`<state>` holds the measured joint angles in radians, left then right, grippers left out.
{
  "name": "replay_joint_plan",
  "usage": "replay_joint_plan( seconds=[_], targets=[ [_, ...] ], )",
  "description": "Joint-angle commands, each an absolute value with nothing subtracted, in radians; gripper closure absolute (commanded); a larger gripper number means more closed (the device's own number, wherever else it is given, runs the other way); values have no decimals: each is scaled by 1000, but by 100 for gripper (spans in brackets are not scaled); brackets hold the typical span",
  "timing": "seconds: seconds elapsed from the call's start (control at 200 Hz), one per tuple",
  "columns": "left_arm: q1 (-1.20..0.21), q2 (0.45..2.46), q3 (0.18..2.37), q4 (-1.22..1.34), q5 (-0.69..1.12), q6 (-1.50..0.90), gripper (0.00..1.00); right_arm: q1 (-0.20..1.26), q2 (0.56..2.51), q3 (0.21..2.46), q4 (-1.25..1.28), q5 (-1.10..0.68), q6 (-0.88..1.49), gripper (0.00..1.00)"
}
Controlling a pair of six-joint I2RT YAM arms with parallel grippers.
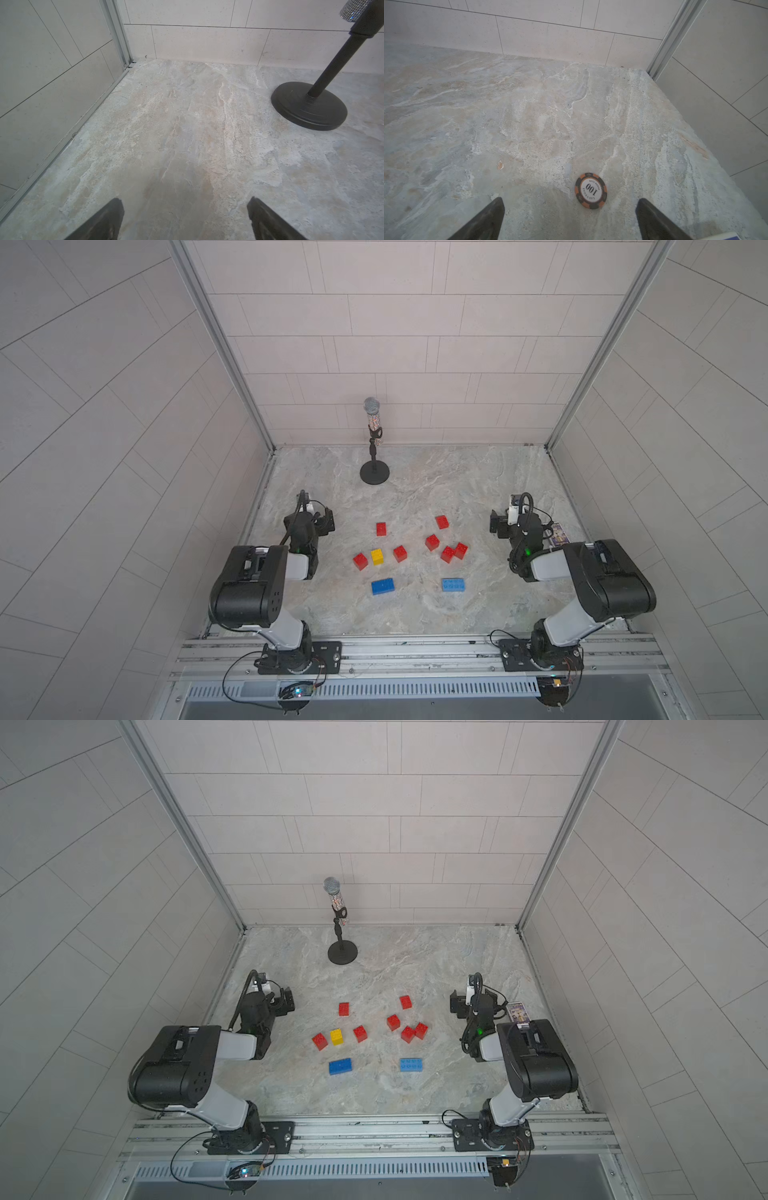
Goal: Assemble the number 1 with lego
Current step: Pick up the lego brick from the center of the board.
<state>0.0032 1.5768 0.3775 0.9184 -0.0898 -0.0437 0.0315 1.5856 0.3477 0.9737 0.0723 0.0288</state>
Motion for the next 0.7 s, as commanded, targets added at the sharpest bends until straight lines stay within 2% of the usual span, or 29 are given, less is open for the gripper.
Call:
replay_joint_plan(
  seconds=[0.0,0.695],
  targets=[
    [-3,1580,394,920,-87,-28,0,27,1569,357,967,76,43,1],
    [-8,1585,403,904,-104,-24,0,23,1569,363,961,70,48,1]
  ],
)
